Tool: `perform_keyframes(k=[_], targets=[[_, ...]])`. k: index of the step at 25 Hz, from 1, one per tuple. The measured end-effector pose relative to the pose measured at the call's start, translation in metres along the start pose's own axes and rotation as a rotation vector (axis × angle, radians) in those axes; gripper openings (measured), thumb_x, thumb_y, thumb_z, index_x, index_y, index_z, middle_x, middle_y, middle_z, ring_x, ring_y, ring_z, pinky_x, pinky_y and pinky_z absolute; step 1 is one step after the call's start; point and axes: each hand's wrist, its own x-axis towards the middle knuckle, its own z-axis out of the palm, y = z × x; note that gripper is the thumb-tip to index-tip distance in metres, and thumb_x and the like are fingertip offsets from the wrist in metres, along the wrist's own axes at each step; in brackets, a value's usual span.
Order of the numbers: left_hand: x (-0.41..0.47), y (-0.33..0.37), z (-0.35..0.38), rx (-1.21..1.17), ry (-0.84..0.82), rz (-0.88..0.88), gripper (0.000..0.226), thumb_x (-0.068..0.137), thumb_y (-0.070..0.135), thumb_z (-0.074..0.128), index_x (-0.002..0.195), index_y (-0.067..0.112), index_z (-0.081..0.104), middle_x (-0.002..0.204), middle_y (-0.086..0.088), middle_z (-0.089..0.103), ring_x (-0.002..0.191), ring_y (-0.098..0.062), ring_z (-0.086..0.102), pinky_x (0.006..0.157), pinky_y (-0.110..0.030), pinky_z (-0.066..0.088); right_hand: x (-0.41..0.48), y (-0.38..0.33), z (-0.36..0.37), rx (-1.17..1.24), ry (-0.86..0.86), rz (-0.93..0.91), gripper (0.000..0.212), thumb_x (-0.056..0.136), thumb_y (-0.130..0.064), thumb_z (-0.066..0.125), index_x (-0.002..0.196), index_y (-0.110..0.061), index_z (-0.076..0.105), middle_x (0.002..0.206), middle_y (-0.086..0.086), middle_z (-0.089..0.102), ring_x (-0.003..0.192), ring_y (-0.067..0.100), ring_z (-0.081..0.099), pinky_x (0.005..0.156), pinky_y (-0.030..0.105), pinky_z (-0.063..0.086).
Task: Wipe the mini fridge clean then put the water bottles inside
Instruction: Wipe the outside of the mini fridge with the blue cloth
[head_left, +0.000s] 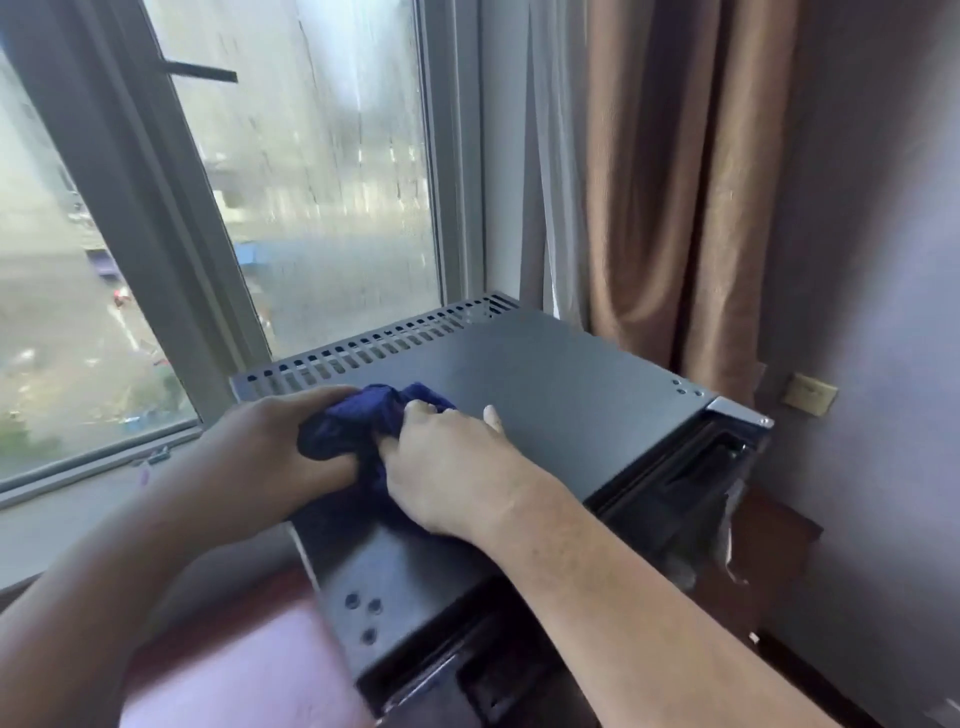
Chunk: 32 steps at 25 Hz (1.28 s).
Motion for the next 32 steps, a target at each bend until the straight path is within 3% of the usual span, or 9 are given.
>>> perform_keyframes(k=[3,6,9,14,17,20,23,27,32], targets=[[-0.039,-0.029,-0.010,-0.096,0.047,0.042,0.053,0.075,0.034,0.075,0.124,0.051,0.064,0.085,0.036,0.070,0.073,0.012,0.067,0.067,-0.019,0.053,-0.032,-0.048,0.019,0.008,0.107,0.069,0.050,0.103,-0.037,0.027,0.141,-0.010,0.045,0.138,0.014,0.052,0.133,0.035,0.048,0.122,0.064,0.004],[-0.084,-0.059,-0.010,-0.291,0.087,0.076,0.054,0.073,0.027,0.076,0.124,0.044,0.066,0.098,0.026,0.075,0.090,0.009,0.070,0.078,-0.014,0.052,-0.072,-0.094,0.037,0.105,0.255,0.103,0.051,0.104,-0.040,0.037,0.147,-0.012,0.035,0.145,0.010,0.054,0.142,0.026,0.045,0.125,0.057,-0.002],[-0.129,-0.086,0.011,-0.552,0.058,0.000,0.065,0.076,0.006,0.078,0.131,0.038,0.065,0.106,0.021,0.077,0.099,0.007,0.071,0.083,-0.010,0.053,-0.111,-0.131,0.069,0.058,0.370,0.024,0.071,0.102,-0.041,0.043,0.162,-0.018,0.012,0.169,0.005,0.021,0.158,0.015,0.013,0.124,0.048,-0.015],[-0.166,-0.114,0.066,-0.743,-0.054,-0.104,0.054,0.079,0.004,0.078,0.124,0.032,0.067,0.106,0.014,0.079,0.101,-0.002,0.074,0.094,-0.032,0.058,-0.148,-0.151,0.146,0.108,0.329,0.007,0.075,0.098,-0.043,0.047,0.162,-0.032,0.010,0.172,0.003,-0.005,0.158,0.014,-0.014,0.124,0.035,-0.016],[-0.184,-0.109,0.091,-0.807,-0.049,-0.111,0.052,0.080,0.008,0.076,0.124,0.032,0.064,0.104,0.015,0.079,0.098,0.000,0.073,0.090,-0.025,0.055,-0.182,-0.141,0.181,0.439,0.537,0.050,0.057,0.089,-0.033,0.060,0.145,-0.035,0.052,0.164,-0.002,0.033,0.154,0.013,0.025,0.125,0.029,0.020],[-0.190,-0.097,0.097,-0.827,0.025,-0.053,0.056,0.079,0.012,0.077,0.127,0.036,0.061,0.113,0.015,0.077,0.106,-0.002,0.072,0.095,-0.028,0.055,-0.211,-0.127,0.195,0.734,0.753,0.205,0.026,0.084,-0.019,0.069,0.103,-0.037,0.070,0.113,-0.004,0.062,0.101,0.012,0.063,0.091,0.025,0.051],[-0.187,-0.081,0.088,-0.776,0.066,0.007,0.061,0.076,0.017,0.078,0.128,0.043,0.059,0.117,0.013,0.074,0.099,-0.003,0.071,0.089,-0.027,0.055,-0.215,-0.116,0.191,1.068,0.664,0.365,0.017,0.092,-0.014,0.071,0.098,-0.029,0.068,0.097,0.001,0.072,0.080,0.008,0.068,0.079,0.026,0.056],[-0.178,-0.062,0.075,-0.666,0.117,0.104,0.066,0.075,0.017,0.081,0.136,0.034,0.060,0.125,0.017,0.067,0.114,0.005,0.063,0.100,-0.017,0.048,-0.207,-0.115,0.176,1.299,0.654,0.363,0.009,0.098,-0.020,0.064,0.105,-0.024,0.067,0.100,-0.002,0.076,0.091,0.016,0.074,0.084,0.049,0.060],[-0.168,-0.058,0.070,-0.607,0.113,0.161,0.066,0.078,0.022,0.084,0.139,0.031,0.060,0.120,0.017,0.064,0.113,0.006,0.062,0.095,-0.009,0.043,-0.202,-0.132,0.165,1.388,0.850,0.255,0.018,0.096,-0.012,0.062,0.114,-0.015,0.063,0.108,-0.003,0.076,0.104,0.015,0.074,0.085,0.027,0.059]])
